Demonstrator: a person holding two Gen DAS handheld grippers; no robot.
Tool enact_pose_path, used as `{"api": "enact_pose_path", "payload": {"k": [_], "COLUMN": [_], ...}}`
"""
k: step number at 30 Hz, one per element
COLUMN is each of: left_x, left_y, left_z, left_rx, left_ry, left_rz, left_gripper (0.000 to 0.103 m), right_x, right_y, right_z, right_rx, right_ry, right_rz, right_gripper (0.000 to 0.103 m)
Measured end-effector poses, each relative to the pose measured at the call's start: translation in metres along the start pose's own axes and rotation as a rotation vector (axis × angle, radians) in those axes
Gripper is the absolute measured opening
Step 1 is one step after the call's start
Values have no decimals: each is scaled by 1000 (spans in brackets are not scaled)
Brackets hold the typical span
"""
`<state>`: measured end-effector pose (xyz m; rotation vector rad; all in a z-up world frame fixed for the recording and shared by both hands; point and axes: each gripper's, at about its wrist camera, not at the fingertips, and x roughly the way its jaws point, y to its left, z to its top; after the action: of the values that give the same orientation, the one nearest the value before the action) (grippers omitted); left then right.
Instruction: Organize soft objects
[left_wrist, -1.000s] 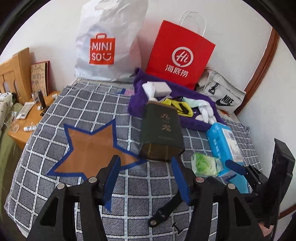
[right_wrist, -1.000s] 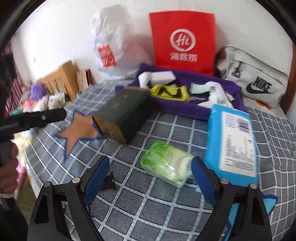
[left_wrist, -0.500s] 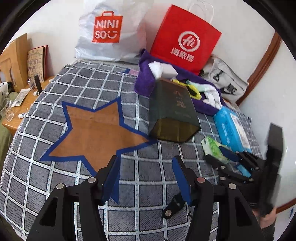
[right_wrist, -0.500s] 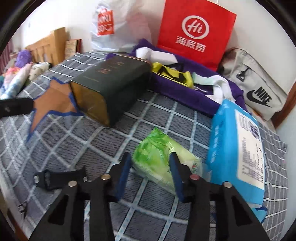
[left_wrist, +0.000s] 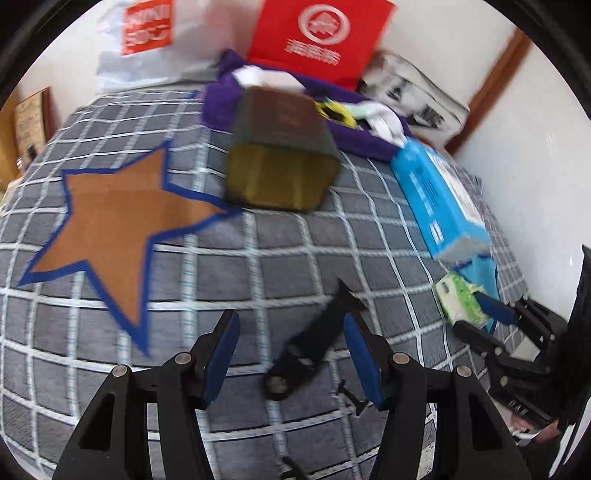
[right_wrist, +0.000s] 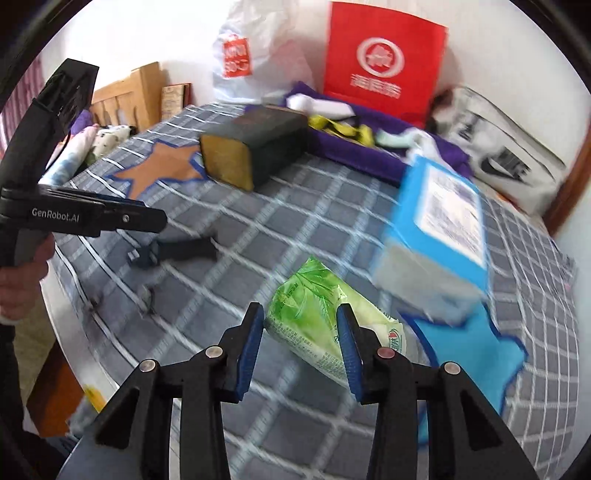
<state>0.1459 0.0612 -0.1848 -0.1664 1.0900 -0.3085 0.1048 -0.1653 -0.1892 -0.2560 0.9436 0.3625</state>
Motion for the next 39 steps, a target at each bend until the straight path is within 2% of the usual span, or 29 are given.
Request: {"api": "enact_pose_path", "payload": {"k": [2,5,7,9,11,13,17,23,25,30,32,34,39], "left_x": [6,9,10,10,9,10,15,17,17,15,15,15,11], "left_y": [-11,-26,-35,-44,-51,-53,-59,-63,-63,-59,-58,-60,-55], "left_z": [-3,-7,-11,-16,-19,-19,-15,-15,-16,-15,-15,-16,-11], "left_rx": [24,48,81,110,126,142,183,234,250,245,246,252,199], "left_ry": [4,28,41,60,72,64,41,13,8,-2,-5,-8,-1], "left_rz": [18,-28,-1,6,-4,20,84,149,161,182,184,195,166], "left_gripper": [63,63,63,63,63,63,53,40,36,22,21,20,20], "right_x": [-5,-21,-32,-37,-34,-27,-15,1,11,19,20,20,16], "right_y": [-10,-17,-19,-22,-28,-35,-45,-47,-45,-37,-36,-36,-44], "right_z": [-10,-20,-25,-30,-32,-36,-41,-35,-33,-30,-30,-29,-29], "right_rx": [27,58,76,112,147,188,287,401,406,358,339,326,347], "right_ry": [-6,-56,-105,-128,-118,-88,-49,-56,-30,-46,-46,-47,-46], "right_rz": [-16,-27,-48,-56,-51,-54,-40,13,2,-59,-82,-114,-78], "right_gripper": [43,63,84,88,88,88,89,89,89,89,86,77,75]}}
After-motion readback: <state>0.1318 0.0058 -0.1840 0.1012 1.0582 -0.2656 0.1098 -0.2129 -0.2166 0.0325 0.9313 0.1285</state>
